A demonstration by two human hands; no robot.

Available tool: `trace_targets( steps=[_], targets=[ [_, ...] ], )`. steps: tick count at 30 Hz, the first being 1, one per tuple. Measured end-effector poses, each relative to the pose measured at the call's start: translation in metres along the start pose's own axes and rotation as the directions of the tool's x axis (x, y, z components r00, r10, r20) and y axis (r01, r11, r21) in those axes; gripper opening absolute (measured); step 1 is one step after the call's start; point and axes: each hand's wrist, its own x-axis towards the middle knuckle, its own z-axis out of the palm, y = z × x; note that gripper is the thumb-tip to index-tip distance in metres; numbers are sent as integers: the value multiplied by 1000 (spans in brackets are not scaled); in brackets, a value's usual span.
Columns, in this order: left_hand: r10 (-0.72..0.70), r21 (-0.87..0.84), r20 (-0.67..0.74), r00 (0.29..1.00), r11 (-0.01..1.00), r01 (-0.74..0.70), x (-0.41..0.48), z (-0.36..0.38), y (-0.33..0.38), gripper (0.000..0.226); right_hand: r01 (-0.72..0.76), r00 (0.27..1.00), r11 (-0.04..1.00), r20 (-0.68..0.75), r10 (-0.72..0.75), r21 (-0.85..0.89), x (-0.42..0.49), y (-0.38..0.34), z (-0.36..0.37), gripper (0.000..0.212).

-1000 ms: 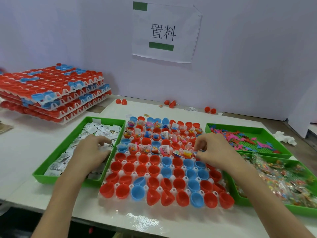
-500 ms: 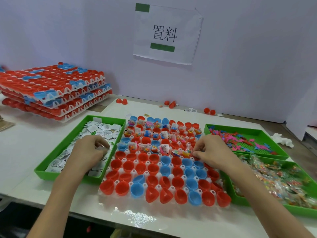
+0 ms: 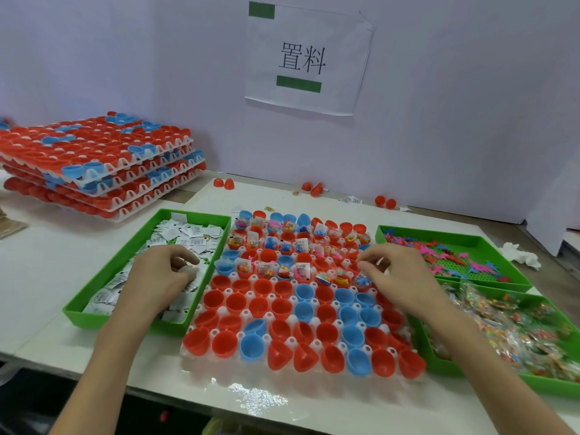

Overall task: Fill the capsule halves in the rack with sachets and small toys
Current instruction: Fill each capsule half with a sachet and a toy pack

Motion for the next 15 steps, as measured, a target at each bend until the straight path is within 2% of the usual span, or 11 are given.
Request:
trace_targets(
  steps=[3,5,6,9,11,15],
  targets=[
    [6,4,-6,1000,1000,-6,-1,0,-1,18,-87,981,993,-164,99,82,5,16,-13,16],
    [5,2,1,1000,1000,-5,-1,-1,-1,19,-202,949,978,-238,207,44,8,35,-23,19],
    [6,2,5,1000,1000,-6,-1,-1,-1,19,-285,933,958,-232,274,-17,9,47,-26,18],
    [11,11,11,1000,1000,-12,-1,0,-1,18,-485,874,857,-83,478,-176,7,74,-31,23],
    [12,12,5,1000,1000,-12,-1,0,-1,18,-514,858,850,-56,511,-113,8,79,-30,20],
    [15,1,-6,1000,1000,-15,-1,0,-1,19,-502,860,865,-115,497,-15,8,73,-25,10]
  ],
)
